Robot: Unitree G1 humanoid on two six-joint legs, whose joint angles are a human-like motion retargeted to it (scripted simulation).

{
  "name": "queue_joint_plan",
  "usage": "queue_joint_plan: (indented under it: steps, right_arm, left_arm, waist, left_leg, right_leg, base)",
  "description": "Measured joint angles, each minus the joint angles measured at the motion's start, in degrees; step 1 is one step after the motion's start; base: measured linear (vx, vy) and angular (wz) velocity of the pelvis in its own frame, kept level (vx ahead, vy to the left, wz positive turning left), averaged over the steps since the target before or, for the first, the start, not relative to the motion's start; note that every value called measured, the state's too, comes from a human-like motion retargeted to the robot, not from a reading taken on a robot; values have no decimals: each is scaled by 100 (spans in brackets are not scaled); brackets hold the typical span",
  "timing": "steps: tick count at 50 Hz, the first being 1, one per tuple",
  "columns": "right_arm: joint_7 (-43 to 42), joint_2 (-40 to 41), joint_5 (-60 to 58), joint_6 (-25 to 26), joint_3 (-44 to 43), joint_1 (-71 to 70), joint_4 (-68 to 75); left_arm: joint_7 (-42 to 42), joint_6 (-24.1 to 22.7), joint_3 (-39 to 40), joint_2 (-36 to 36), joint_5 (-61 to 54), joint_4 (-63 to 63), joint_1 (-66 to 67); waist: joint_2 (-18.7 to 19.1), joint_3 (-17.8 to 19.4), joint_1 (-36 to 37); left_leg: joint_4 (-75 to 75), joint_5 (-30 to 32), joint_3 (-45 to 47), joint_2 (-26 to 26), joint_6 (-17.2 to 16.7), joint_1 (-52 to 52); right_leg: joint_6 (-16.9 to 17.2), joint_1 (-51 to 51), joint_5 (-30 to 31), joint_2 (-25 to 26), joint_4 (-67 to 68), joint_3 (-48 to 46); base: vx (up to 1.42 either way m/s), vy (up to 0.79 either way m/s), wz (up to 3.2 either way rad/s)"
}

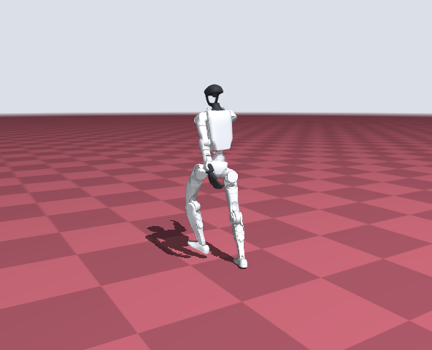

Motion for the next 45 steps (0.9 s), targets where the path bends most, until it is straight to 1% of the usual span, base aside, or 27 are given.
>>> queue_joint_plan:
  steps: [2,3,5,7,8,10,12,14,17,19,21,25,28,30,32,33,34,35,36,37,38,39,40,41,42,43,45]
  right_arm:
    - [-34,219,-290,-221,140,589,1]
    - [18,333,-460,-340,294,958,56]
    - [170,424,-1415,-12,291,1832,184]
    - [572,481,-2089,167,402,2868,368]
    - [819,499,-2333,247,464,3394,480]
    - [1120,548,-2436,475,515,4448,704]
    - [1520,527,-2454,741,344,5332,960]
    - [1803,488,-2624,954,109,6102,1149]
    - [2036,307,-2876,1152,-306,7016,1268]
    - [2210,183,-2616,1014,-429,7531,1257]
    - [2370,91,-2222,913,-462,7931,1267]
    - [2664,80,-1896,882,-499,8354,1327]
    - [2692,179,-1831,884,-527,8244,1314]
    - [2603,263,-1703,831,-505,8016,1280]
    - [2423,349,-1505,716,-411,7653,1265]
    - [2287,386,-1381,656,-343,7415,1286]
    - [2073,421,-1304,667,-292,7120,1320]
    - [1819,453,-1251,715,-249,6797,1360]
    - [1665,515,-1672,884,-258,6440,1394]
    - [1527,569,-1975,966,-209,6096,1415]
    - [1420,606,-2042,869,-45,5777,1410]
    - [1316,638,-1933,769,222,5397,1410]
    - [1214,668,-1736,667,540,4987,1414]
    - [1211,658,-1616,691,849,4525,1427]
    - [1188,612,-1615,730,1040,4065,1418]
    - [1126,491,-1855,798,995,3608,1363]
    - [627,119,-2136,727,524,2713,1106]
  left_arm:
    - [791,-413,187,-79,-182,34,-700]
    - [1100,-575,260,-118,-107,92,-1043]
    - [1328,-525,345,-159,-424,231,-1845]
    - [1399,-313,290,-87,288,329,-2772]
    - [1410,-188,240,-15,817,335,-3304]
    - [1592,2,230,211,1454,137,-4371]
    - [1537,274,322,417,1919,-247,-5465]
    - [1593,399,408,635,1820,-681,-6455]
    - [1781,553,289,965,1229,-1302,-7661]
    - [1878,416,96,1156,1023,-1573,-8280]
    - [1888,269,-133,1316,817,-1740,-8798]
    - [1705,146,-360,1463,813,-1785,-9520]
    - [1629,120,-326,1358,784,-1705,-9677]
    - [1620,28,-248,1188,651,-1706,-9535]
    - [1604,-165,-133,931,447,-1786,-9134]
    - [1616,-284,-72,780,298,-1853,-8854]
    - [1734,-373,-28,623,55,-1916,-8557]
    - [1905,-448,7,464,-234,-1978,-8252]
    - [1988,-411,29,350,-211,-1927,-7935]
    - [2021,-423,14,239,-134,-1835,-7577]
    - [1953,-533,-74,133,53,-1663,-7132]
    - [1868,-573,-167,49,332,-1394,-6674]
    - [1774,-578,-264,-24,657,-1078,-6208]
    - [1478,-407,-299,-57,1041,-674,-5728]
    - [1154,-247,-338,-82,1354,-303,-5234]
    - [777,-108,-385,-93,1525,2,-4712]
    - [716,-114,-409,-42,1473,354,-3673]
  waist:
    - [315,195,76]
    - [484,101,9]
    - [801,141,-490]
    - [970,81,-948]
    - [956,-69,-1145]
    - [1012,-132,-1538]
    - [1010,-264,-1664]
    - [1026,-262,-1952]
    - [1133,-248,-2469]
    - [1295,-318,-2810]
    - [1418,-345,-3068]
    - [1488,-396,-3308]
    - [1471,-473,-3282]
    - [1469,-543,-3213]
    - [1478,-597,-3149]
    - [1486,-574,-3143]
    - [1430,-392,-3180]
    - [1343,-131,-3238]
    - [1087,59,-3093]
    - [874,190,-2892]
    - [750,203,-2578]
    - [659,268,-2278]
    - [584,358,-1984]
    - [512,441,-1788]
    - [455,391,-1636]
    - [427,77,-1569]
    - [378,-258,-1489]
  left_leg:
    - [-2893,1055,375,-521,-190,1440]
    - [-3790,1632,422,-610,-260,1814]
    - [-4282,2230,163,-582,-779,2300]
    - [-4409,2346,-301,-560,-1025,2573]
    - [-4409,2328,-519,-597,-1056,2505]
    - [-4409,2230,-939,-537,-1205,2597]
    - [-4409,2125,-1121,-612,-1197,2534]
    - [-4409,2015,-1397,-647,-1252,2621]
    - [-4409,1897,-1822,-663,-1147,2755]
    - [-4409,1862,-2066,-563,-1043,2797]
    - [-4409,1791,-2256,-477,-907,2916]
    - [-4409,1650,-2514,-383,-780,3218]
    - [-4409,1547,-2670,-380,-764,3390]
    - [-4409,1498,-2781,-391,-769,3473]
    - [-4312,1421,-2945,-398,-778,3520]
    - [-4215,1363,-3066,-394,-777,3568]
    - [-4128,1304,-3248,-428,-758,3782]
    - [-4047,1246,-3462,-479,-730,4078]
    - [-3994,1205,-3578,-699,-648,4340]
    - [-3906,1199,-3633,-894,-560,4529]
    - [-3749,1265,-3568,-1044,-458,4571]
    - [-3451,1347,-3468,-1135,-381,4558]
    - [-3083,1438,-3350,-1197,-314,4517]
    - [-2091,1234,-3188,-1184,-469,4146]
    - [-857,945,-3051,-1127,-613,3506]
    - [859,487,-2965,-984,-735,2328]
    - [3690,-74,-2861,-801,-820,478]
  right_leg:
    - [87,386,-121,204,243,179]
    - [32,312,-296,379,653,234]
    - [-142,816,-3,687,674,-63]
    - [-371,427,300,788,2090,-486]
    - [-374,-308,366,666,3498,-741]
    - [-420,-1325,591,454,5736,-1231]
    - [-836,-2451,-55,450,7469,-930]
    - [-884,-3408,-496,443,8979,-821]
    - [-842,-4744,-830,390,10586,-724]
    - [-984,-5381,-1227,317,11086,-835]
    - [-1054,-5891,-1386,275,11259,-881]
    - [-1033,-6421,-1523,319,10659,-826]
    - [-932,-6352,-1501,420,9291,-706]
    - [-878,-6016,-1500,421,7876,-699]
    - [-800,-5276,-1441,376,5793,-826]
    - [-713,-4701,-1288,395,4465,-902]
    - [-555,-3791,-774,418,2823,-955]
    - [-361,-2712,-81,442,1024,-997]
    - [-36,-2096,770,311,86,-862]
    - [240,-1693,1407,195,-493,-724]
    - [419,-1719,1613,107,-351,-580]
    - [458,-1616,1642,58,-303,-483]
    - [428,-1450,1582,28,-303,-409]
    - [296,-1323,1424,-27,-215,-375]
    - [169,-1350,1309,-68,-136,-352]
    - [54,-1687,1280,-81,-75,-350]
    - [24,-1973,1156,-212,-55,-473]
  base:
    - [74,36,-87]
    - [71,38,3]
    - [68,35,134]
    - [58,32,188]
    - [52,26,191]
    - [52,18,183]
    - [46,16,117]
    - [50,10,116]
    - [51,8,111]
    - [50,6,103]
    - [52,1,86]
    - [52,-7,64]
    - [52,-10,48]
    - [52,-10,53]
    - [54,-10,81]
    - [61,-13,126]
    - [67,-15,162]
    - [71,-23,134]
    - [70,-30,69]
    - [65,-34,-38]
    - [59,-33,-91]
    - [55,-32,-125]
    - [50,-32,-109]
    - [44,-30,-79]
    - [32,-26,-21]
    - [28,-17,31]
    - [32,-5,87]
